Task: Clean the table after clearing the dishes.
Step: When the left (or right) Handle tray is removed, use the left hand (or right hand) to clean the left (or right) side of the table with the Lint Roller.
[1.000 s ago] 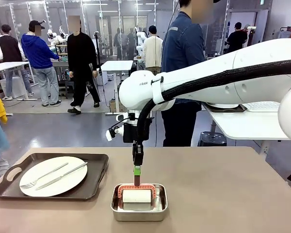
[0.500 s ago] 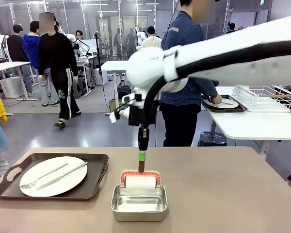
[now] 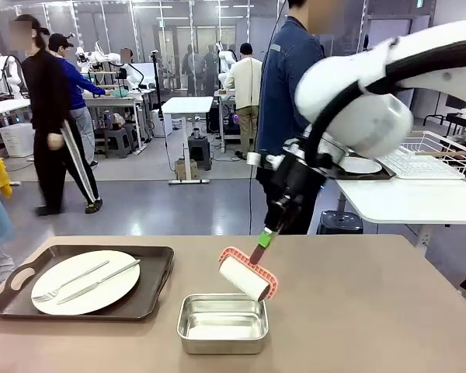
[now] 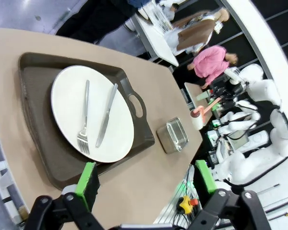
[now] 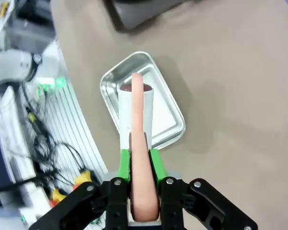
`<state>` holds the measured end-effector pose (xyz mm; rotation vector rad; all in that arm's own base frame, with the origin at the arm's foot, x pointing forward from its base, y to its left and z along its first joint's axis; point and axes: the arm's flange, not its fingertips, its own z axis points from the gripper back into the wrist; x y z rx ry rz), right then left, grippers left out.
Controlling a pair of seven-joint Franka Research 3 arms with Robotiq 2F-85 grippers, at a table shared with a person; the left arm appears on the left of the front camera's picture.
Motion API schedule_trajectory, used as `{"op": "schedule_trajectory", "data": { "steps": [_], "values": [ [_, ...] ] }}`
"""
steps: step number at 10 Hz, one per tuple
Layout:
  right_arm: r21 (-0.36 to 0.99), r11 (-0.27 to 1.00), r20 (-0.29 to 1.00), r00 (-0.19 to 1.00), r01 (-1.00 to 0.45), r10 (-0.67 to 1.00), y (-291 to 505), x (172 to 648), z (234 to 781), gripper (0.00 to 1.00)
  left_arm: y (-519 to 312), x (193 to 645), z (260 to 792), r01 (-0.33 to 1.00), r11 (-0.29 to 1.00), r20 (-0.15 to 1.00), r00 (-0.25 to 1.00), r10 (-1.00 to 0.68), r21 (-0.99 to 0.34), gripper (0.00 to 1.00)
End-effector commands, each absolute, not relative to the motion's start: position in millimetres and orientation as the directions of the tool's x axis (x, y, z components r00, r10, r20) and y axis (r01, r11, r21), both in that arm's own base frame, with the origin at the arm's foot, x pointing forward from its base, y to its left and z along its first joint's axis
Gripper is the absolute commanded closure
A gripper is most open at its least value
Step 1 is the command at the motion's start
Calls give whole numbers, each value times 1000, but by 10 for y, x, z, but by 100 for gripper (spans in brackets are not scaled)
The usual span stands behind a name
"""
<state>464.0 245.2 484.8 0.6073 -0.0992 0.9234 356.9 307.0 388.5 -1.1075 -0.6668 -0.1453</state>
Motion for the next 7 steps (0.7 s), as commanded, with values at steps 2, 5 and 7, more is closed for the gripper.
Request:
{"op": "schedule_trajectory", "data": {
  "steps": [2, 5, 7],
  "values": [
    [610, 556, 357, 822, -565, 443, 1983, 4500, 4493, 86, 3088, 3541, 3902, 428, 463, 565, 798, 210, -776, 0],
    [696, 592, 311, 914, -406, 261, 1392, 4381, 4233, 86, 3088, 3541, 3902, 428, 463, 565, 798, 210, -776, 0],
    [691, 570, 312, 895, -444, 320, 1371, 4409, 4213, 86, 3088, 3541, 3902, 428, 463, 565, 798, 210, -776, 0]
  ]
}}
